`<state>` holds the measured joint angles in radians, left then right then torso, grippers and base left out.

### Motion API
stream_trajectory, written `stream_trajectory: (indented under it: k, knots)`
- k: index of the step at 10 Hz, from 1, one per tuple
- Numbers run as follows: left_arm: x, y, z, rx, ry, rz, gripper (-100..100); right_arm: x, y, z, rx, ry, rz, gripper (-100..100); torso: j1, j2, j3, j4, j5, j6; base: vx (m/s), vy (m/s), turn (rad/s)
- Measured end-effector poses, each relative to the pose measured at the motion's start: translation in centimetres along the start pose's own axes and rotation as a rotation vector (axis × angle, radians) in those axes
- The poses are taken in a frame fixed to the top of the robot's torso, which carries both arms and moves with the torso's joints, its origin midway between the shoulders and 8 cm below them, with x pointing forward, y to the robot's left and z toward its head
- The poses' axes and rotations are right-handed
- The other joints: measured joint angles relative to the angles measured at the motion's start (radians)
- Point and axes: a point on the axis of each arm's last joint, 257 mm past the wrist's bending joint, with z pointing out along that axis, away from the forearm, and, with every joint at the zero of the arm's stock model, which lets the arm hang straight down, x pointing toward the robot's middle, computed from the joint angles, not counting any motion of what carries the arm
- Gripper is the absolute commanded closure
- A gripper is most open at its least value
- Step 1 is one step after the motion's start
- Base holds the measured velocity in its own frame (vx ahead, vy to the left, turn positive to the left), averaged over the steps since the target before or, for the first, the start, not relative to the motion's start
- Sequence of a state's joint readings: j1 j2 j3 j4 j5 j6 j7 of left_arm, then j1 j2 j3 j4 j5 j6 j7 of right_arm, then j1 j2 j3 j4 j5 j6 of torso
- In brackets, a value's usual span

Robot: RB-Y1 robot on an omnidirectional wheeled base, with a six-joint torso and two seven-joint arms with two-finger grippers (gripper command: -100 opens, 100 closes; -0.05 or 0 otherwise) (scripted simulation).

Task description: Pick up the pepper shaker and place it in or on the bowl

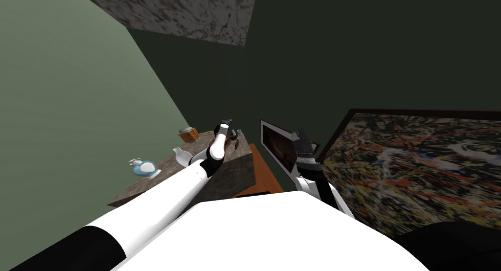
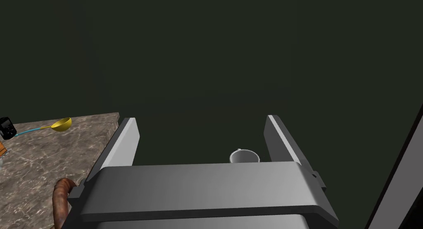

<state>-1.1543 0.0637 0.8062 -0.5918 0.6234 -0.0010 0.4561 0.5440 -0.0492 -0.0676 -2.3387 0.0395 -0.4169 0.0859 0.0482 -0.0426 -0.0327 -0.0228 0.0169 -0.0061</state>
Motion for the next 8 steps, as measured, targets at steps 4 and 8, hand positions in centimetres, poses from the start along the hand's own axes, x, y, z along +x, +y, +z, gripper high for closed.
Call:
stream_trajectory:
  k: [4,8]
  knots:
    - [-0.83,0.56,0.12,-0.005,-0.009,-0.008,0,0.00,0.00,0.00,0.000,0.000,0.000,0,0.000,-0.001,-0.001,0.000,0.000,0.000,0.000,0.000,0.000]
    - [-0.83,0.56,0.12,-0.005,-0.009,-0.008,0,0.00,0.00,0.00,0.000,0.000,0.000,0,0.000,-0.001,-0.001,0.000,0.000,0.000,0.000,0.000,0.000]
